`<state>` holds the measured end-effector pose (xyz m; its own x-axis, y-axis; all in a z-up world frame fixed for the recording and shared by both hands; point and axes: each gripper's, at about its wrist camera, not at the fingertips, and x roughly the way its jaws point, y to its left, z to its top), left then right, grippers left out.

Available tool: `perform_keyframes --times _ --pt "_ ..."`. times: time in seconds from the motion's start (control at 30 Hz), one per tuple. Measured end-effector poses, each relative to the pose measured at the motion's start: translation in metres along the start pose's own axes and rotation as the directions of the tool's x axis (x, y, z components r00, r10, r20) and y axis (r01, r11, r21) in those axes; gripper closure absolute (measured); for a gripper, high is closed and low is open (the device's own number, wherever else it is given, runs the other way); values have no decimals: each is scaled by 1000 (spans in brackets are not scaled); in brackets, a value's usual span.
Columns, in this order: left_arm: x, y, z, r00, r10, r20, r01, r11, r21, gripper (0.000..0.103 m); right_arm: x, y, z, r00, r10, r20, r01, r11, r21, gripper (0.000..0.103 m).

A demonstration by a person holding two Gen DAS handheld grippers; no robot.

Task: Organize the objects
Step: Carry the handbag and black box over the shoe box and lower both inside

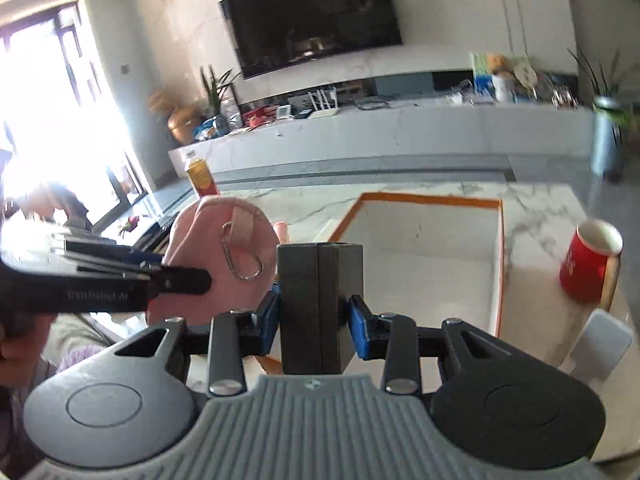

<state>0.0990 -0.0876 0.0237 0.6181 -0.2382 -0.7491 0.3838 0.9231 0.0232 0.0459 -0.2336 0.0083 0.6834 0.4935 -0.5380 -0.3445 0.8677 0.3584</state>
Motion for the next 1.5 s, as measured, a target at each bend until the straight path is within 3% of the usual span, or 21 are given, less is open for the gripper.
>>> perform_keyframes --times 0.17,0.33,0.53,0.63,0.77,0.87,1.03,1.13,1.23,1.3,1.43,1.5 --pt "49 -31 11 996 49 -78 -41 994 104 73 25 -38 3 998 34 -47 -24 982 189 64" --pt "87 -56 5 976 151 -159 -112 966 232 73 48 -69 -13 987 67 -143 -19 949 313 64" --pt "109 -65 0 948 223 -227 -151 943 295 70 80 -81 -18 967 109 -231 -22 936 351 64" --pt "114 -62 1 936 219 -275 -138 948 286 68 96 -82 -15 956 119 -267 -20 937 349 64" --pt "122 -52 0 924 140 -355 -64 974 219 63 118 -83 -11 945 121 -305 -8 938 346 64" --pt "121 -51 -5 929 139 -342 -57 970 238 61 132 -84 -14 932 137 -334 -8 933 360 64" --pt "89 -39 -10 967 69 -247 -9 972 236 49 140 -79 -19 924 119 -363 14 939 344 64" --pt "65 -22 -13 984 67 -168 -33 980 196 37 141 -79 -19 922 116 -370 22 937 348 64" --pt "58 -1 -17 989 70 -133 -55 991 118 36 144 -73 -17 916 105 -386 35 940 340 64" --pt "63 12 -22 986 42 -161 -35 998 47 38 146 -65 -16 912 100 -398 38 945 326 64" --pt "72 33 -37 978 -47 -205 29 995 -90 65 144 -49 -11 905 64 -420 55 963 265 63" --pt "76 39 -41 978 -80 -191 54 989 -138 71 147 -49 -11 898 53 -437 72 962 265 63"
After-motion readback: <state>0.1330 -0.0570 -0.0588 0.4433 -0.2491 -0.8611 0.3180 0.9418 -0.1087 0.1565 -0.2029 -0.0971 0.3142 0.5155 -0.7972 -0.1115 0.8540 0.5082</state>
